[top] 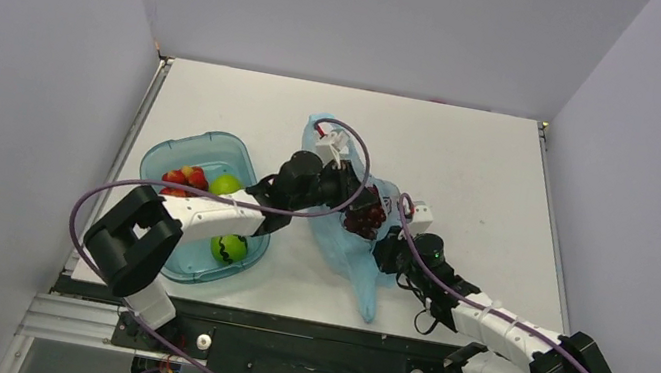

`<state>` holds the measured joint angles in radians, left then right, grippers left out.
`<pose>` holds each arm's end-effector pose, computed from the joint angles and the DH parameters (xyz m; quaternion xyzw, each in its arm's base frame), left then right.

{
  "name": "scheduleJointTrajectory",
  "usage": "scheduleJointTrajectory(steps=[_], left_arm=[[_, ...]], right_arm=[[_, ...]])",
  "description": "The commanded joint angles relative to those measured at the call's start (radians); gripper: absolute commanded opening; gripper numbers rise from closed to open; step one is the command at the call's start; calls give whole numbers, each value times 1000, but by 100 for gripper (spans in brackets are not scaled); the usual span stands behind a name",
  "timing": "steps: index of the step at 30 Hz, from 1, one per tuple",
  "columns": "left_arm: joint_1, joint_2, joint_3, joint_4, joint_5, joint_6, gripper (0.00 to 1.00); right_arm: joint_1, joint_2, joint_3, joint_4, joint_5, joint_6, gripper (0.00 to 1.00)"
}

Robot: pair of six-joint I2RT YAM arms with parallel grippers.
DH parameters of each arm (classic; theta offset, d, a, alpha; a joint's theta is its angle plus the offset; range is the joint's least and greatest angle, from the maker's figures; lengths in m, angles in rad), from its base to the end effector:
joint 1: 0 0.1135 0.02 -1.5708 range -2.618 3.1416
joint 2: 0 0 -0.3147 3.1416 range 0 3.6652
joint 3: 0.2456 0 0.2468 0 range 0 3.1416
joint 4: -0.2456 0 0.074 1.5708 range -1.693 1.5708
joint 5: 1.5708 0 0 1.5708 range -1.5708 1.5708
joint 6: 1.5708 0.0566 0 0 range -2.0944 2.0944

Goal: Take the fake fruits out of the plastic bag
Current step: Take out the fake fruit from the plastic bag.

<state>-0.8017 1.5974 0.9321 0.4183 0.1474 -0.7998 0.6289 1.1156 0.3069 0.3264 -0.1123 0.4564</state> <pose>0.2582 -0.2787 0.2957 0.0460 0.7866 -0.4805 0.3850 0.1626 0.1261 0.2040 -0.1025 0.8485 0.3081 0.4179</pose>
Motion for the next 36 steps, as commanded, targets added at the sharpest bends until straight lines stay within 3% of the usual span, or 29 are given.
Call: scheduleJointTrajectory(steps=[1, 6, 10, 14, 20, 23, 27, 32, 36], left_arm=[[94, 29, 13, 255, 144, -185, 0], [185, 127, -41, 696, 371, -515, 0], [164, 180, -1, 834, 486, -596, 0], [126, 127, -44, 680, 508, -485, 0], [107, -46, -93, 336, 557, -253, 0], [75, -128, -69, 75, 538, -63, 0], [44, -163, -2, -174, 471, 59, 0], [45, -279, -53, -187, 375, 93, 0], [64, -449, -78, -302, 131, 139, 0]], right_arm=[[9, -15, 35, 11, 27, -19, 0], [38, -19, 51, -43, 155, -32, 0], [49, -18, 69, -75, 214, -25, 0], [44, -77, 36, -60, 268, -2, 0], [14, -161, -9, -81, 488, 83, 0], [-20, -210, -43, -67, 518, 128, 0], [-52, -228, -63, -39, 497, 139, 0], [-63, -231, -60, -57, 517, 141, 0], [-64, -255, -70, -50, 538, 168, 0]])
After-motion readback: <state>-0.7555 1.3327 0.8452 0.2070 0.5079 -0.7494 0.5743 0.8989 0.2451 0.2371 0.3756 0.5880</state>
